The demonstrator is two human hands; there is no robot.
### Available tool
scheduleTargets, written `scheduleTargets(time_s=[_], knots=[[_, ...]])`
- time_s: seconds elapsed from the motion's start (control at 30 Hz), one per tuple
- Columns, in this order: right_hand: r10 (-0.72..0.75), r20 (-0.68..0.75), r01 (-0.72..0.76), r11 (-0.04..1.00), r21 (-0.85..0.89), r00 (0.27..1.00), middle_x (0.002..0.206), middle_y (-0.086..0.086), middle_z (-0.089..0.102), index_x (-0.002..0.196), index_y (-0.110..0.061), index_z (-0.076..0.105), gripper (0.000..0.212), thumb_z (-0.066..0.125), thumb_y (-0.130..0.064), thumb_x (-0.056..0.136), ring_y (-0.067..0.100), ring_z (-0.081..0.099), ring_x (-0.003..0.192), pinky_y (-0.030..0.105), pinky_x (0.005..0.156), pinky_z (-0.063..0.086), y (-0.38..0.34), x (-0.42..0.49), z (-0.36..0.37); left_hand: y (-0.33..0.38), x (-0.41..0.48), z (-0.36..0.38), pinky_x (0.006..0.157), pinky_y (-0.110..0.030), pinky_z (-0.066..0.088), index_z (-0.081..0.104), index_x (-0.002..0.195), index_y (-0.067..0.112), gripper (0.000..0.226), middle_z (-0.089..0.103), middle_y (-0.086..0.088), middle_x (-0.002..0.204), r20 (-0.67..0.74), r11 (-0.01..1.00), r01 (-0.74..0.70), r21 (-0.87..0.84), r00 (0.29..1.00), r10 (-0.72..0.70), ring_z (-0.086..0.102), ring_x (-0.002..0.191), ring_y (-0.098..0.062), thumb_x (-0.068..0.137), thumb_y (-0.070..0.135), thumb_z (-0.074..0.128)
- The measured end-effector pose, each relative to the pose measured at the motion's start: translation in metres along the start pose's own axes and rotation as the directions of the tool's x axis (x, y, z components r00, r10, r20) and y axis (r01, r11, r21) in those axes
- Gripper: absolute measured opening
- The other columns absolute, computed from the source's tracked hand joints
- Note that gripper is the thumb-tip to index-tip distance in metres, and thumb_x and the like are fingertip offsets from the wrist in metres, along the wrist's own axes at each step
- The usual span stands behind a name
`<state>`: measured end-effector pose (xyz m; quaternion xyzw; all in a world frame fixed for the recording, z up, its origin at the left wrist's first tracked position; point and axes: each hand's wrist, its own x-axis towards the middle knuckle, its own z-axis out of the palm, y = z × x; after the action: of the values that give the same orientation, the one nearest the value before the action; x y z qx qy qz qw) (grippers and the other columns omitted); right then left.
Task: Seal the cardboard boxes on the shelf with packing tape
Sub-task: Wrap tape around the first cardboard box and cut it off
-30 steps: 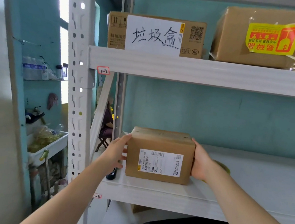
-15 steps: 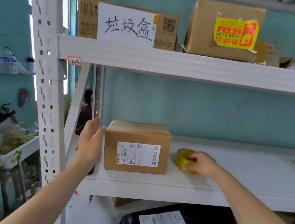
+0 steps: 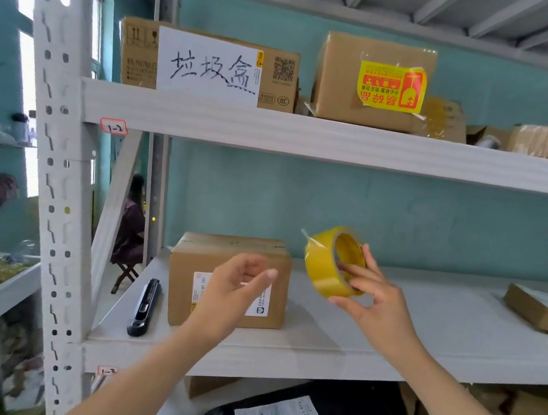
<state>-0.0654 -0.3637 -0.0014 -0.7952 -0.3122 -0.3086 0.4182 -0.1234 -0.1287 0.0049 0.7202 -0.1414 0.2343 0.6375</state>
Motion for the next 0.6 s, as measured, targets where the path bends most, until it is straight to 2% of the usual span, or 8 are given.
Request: scheduleTargets(time_s=[0.07,0.13,0.23,0.3,0.37,0.43,0.53,0.6], knots=[[-0.042,-0.006,0.042,0.997,0.061,0.999,0.121,-0.015,0.059,0.08,-0.009,0.076,0.014,0.08,-0.009,0.067,-0.002,0.022,0.139,0.011,0.107,0.025,-0.019,-0.008,0.005,0.005,0.0,0.011,0.09,-0.031,0.052,0.063,0.113,0.013,0.045,0.07,-0.005,0.108,0.213,0.992,0.11,-0.068,0.973,-0.094,0.064,0.103,-0.019,0.078,0.042,0.07],[-0.048,-0.01,0.049,0.99,0.134,0.999,0.121,-0.013,0.06,0.08,-0.014,0.075,0.015,0.08,-0.01,0.067,-0.002,0.024,0.138,0.011,0.106,0.027,-0.035,-0.011,0.012,0.011,-0.003,0.02,0.087,-0.023,0.051,0.063,0.115,0.009,0.042,0.072,-0.002,0.108,0.351,0.979,0.098,-0.178,0.936,-0.03,0.066,0.103,-0.015,0.081,0.033,0.067],[-0.03,-0.009,0.031,0.978,0.207,1.0,0.121,-0.013,0.061,0.084,-0.02,0.074,0.022,0.08,-0.012,0.065,-0.001,0.029,0.136,0.015,0.107,0.031,-0.052,-0.013,0.026,0.015,-0.005,0.025,0.084,-0.026,0.052,0.065,0.111,0.001,0.034,0.072,-0.01,0.105,0.335,0.939,0.067,-0.337,0.941,0.053,0.067,0.099,-0.021,0.081,0.017,0.064],[-0.009,-0.01,0.011,0.973,0.23,1.0,0.123,-0.014,0.059,0.086,-0.017,0.074,0.024,0.082,-0.009,0.064,-0.002,0.034,0.134,0.018,0.107,0.033,-0.059,-0.012,0.034,0.016,-0.004,0.024,0.085,-0.033,0.054,0.065,0.108,-0.002,0.031,0.071,-0.016,0.103,0.287,0.925,0.044,-0.377,0.955,0.072,0.067,0.095,-0.025,0.081,0.013,0.068],[-0.03,0.007,0.027,0.974,0.224,1.0,0.124,-0.017,0.058,0.091,-0.021,0.073,0.03,0.083,-0.011,0.064,-0.002,0.04,0.13,0.016,0.105,0.034,-0.063,-0.011,0.037,0.018,-0.003,0.019,0.086,-0.037,0.052,0.067,0.105,0.002,0.031,0.071,-0.014,0.101,0.237,0.939,0.013,-0.344,0.969,0.073,0.066,0.093,-0.024,0.076,0.014,0.069],[-0.008,-0.008,0.01,0.963,0.27,1.0,0.12,-0.014,0.062,0.086,-0.027,0.072,0.026,0.083,-0.015,0.065,0.001,0.048,0.123,0.017,0.102,0.036,-0.067,-0.008,0.036,0.02,-0.001,0.01,0.083,-0.032,0.052,0.067,0.101,0.008,0.029,0.071,-0.012,0.096,0.195,0.963,-0.005,-0.268,0.979,0.059,0.066,0.09,-0.021,0.074,0.016,0.069],[0.082,-0.131,-0.014,0.893,0.449,0.988,0.094,-0.002,0.068,0.075,-0.016,0.065,0.015,0.071,-0.002,0.076,0.012,0.062,0.097,0.028,0.09,0.043,-0.077,0.006,0.028,0.022,0.003,-0.009,0.077,-0.029,0.054,0.065,0.09,0.011,0.01,0.072,-0.01,0.085,0.205,0.998,-0.036,-0.059,0.978,0.047,0.068,0.079,-0.016,0.082,0.006,0.068],[0.068,-0.097,-0.01,0.867,0.498,0.993,0.09,-0.006,0.069,0.085,-0.018,0.067,0.018,0.066,0.0,0.081,0.007,0.062,0.087,0.02,0.081,0.046,-0.093,0.021,0.021,0.024,0.003,-0.022,0.078,-0.032,0.055,0.063,0.084,0.012,0.008,0.071,-0.005,0.08,0.246,0.993,-0.066,0.096,0.968,0.041,0.068,0.078,-0.016,0.083,0.006,0.067]])
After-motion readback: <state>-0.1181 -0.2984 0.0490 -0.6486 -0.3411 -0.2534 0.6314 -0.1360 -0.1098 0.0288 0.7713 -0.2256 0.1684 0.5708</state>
